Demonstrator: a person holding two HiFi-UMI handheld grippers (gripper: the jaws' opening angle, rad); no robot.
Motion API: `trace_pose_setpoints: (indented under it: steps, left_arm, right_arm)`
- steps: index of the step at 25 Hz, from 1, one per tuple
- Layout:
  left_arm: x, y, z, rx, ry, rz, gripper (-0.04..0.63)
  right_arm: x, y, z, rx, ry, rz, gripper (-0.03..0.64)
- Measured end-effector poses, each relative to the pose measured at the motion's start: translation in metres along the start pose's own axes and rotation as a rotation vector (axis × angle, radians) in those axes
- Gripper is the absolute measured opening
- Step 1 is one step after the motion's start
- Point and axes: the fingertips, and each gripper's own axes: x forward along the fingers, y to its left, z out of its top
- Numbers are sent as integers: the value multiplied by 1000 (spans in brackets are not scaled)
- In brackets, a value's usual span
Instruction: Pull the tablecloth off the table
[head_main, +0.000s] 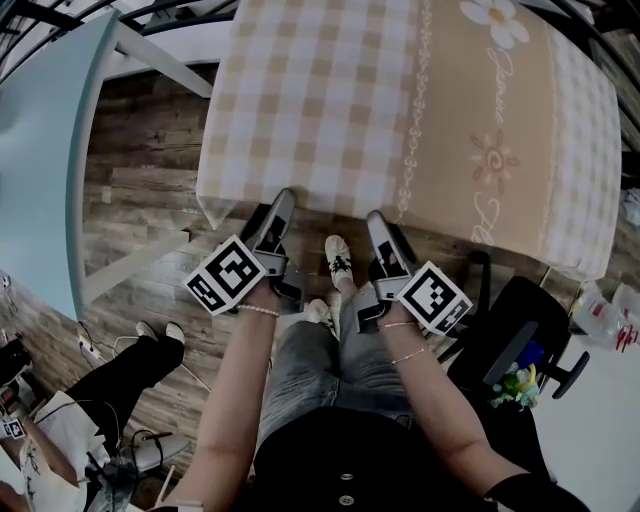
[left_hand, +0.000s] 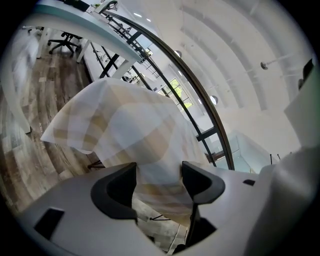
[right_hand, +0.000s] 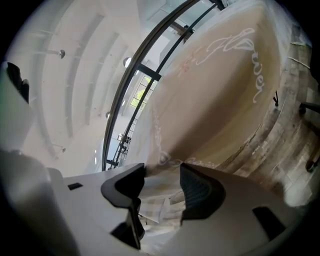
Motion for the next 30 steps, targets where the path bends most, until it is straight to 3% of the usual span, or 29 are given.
trace_pose_setpoints:
  steps: [3, 7, 11, 18, 23, 30]
  left_arm:
    - [-2, 0, -4, -18, -9, -14, 291]
    - [-1, -3, -2, 46, 13, -30, 276]
    - [-2, -4, -3, 56, 19, -48, 267]
    - [-9, -6, -2, 127, 7, -21, 230]
    - [-21, -19, -3, 275, 31, -2, 79]
    - [-33, -16, -11, 247, 39, -31, 21]
  right_arm:
    - [-3, -2, -2, 19, -14, 7, 235]
    - [-2, -2, -3, 34, 9, 15, 230]
    - [-3, -2, -2, 50, -2, 3, 219]
    - [-5, 2, -3, 47, -13, 0, 184]
    - [-9, 21, 3, -7, -24, 3, 67]
    - [-17, 25, -3, -70, -23, 19, 29]
